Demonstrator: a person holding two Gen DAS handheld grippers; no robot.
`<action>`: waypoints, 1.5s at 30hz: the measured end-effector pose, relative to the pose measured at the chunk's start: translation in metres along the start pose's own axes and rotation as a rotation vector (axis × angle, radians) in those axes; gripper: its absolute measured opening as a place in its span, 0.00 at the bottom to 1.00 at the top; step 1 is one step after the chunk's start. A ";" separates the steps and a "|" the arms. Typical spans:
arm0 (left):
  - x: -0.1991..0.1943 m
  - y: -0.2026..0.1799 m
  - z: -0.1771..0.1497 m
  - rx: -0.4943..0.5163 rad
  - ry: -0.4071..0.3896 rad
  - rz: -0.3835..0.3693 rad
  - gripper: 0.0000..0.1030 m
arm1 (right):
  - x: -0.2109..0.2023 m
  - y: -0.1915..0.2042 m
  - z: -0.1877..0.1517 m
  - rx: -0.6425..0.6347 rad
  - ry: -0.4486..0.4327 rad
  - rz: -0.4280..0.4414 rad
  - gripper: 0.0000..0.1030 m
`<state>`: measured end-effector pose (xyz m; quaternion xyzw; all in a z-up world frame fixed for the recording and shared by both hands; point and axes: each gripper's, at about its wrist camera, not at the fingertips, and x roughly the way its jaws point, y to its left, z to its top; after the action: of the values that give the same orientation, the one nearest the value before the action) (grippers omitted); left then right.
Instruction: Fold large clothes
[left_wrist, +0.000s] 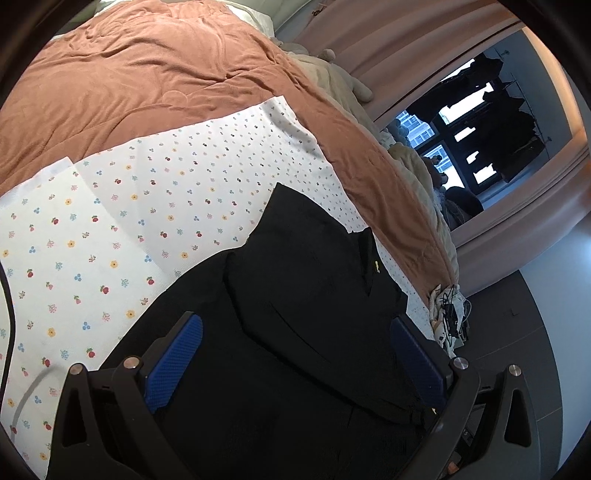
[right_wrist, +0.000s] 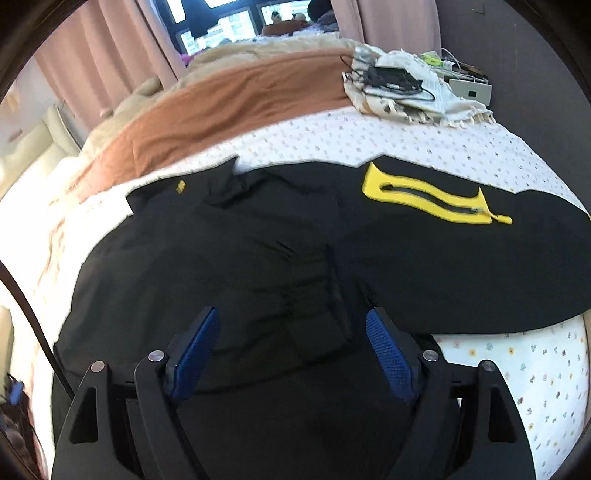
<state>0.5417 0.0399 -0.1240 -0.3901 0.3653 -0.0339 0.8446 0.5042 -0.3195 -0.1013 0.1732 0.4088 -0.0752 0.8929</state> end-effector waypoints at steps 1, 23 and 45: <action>0.003 0.000 -0.001 -0.002 0.005 0.001 1.00 | 0.006 -0.003 0.001 -0.009 0.008 0.004 0.75; 0.017 -0.005 -0.003 0.067 0.003 0.075 1.00 | 0.082 0.007 0.031 -0.090 0.115 -0.114 0.38; 0.019 -0.055 -0.033 0.218 0.013 0.002 1.00 | -0.052 -0.152 -0.017 0.202 -0.087 -0.056 0.85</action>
<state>0.5467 -0.0256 -0.1118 -0.2953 0.3652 -0.0750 0.8797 0.4163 -0.4548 -0.1098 0.2474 0.3647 -0.1485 0.8853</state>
